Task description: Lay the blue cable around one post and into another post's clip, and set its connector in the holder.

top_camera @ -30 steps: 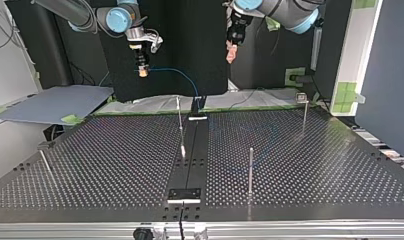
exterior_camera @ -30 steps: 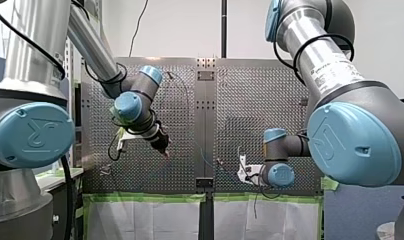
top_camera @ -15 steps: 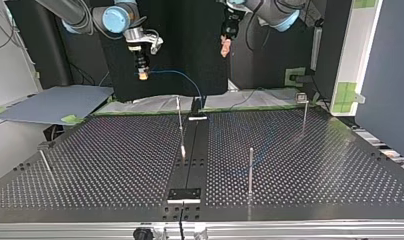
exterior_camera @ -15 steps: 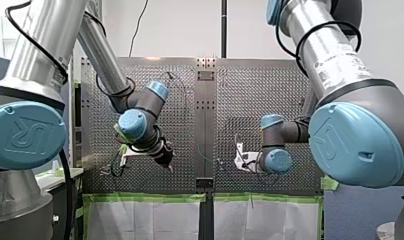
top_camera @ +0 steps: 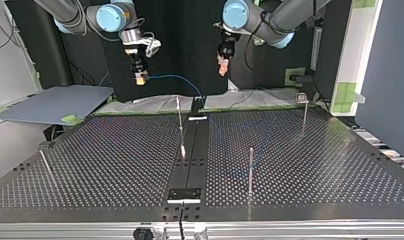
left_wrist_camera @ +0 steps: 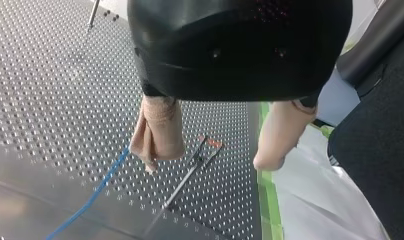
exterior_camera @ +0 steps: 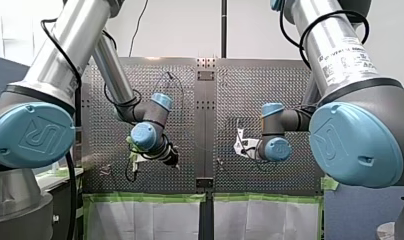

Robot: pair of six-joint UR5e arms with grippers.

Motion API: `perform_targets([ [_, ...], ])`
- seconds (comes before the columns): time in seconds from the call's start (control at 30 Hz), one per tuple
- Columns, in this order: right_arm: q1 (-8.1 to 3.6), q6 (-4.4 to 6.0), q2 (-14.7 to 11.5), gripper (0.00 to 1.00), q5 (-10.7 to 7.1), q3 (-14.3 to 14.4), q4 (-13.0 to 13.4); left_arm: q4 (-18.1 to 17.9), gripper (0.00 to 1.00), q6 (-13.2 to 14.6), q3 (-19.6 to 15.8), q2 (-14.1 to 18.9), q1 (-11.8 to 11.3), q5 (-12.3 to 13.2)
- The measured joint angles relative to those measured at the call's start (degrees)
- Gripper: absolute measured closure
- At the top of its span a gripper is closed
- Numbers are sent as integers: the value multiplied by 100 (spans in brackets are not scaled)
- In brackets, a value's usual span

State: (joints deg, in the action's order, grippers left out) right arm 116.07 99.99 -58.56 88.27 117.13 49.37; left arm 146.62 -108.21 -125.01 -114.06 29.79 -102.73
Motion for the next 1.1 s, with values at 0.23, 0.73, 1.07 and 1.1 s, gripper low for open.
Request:
perform_targets([
  [0.23, -7, 134, -2, 100, -10, 0, -89, -392, 0, 34, 22, -247, -392, 351],
  [0.73, 46, -120, -3, 100, 19, 1, -450, -1230, 0, 360, 65, -269, -530, 337],
  [1.07, 51, 74, -14, 100, 72, -1, -764, -1750, 0, 59, 125, -269, -25, 83],
  [1.1, 45, 118, -16, 100, 70, 0, -762, -1810, 0, 41, 126, -269, 38, 56],
])
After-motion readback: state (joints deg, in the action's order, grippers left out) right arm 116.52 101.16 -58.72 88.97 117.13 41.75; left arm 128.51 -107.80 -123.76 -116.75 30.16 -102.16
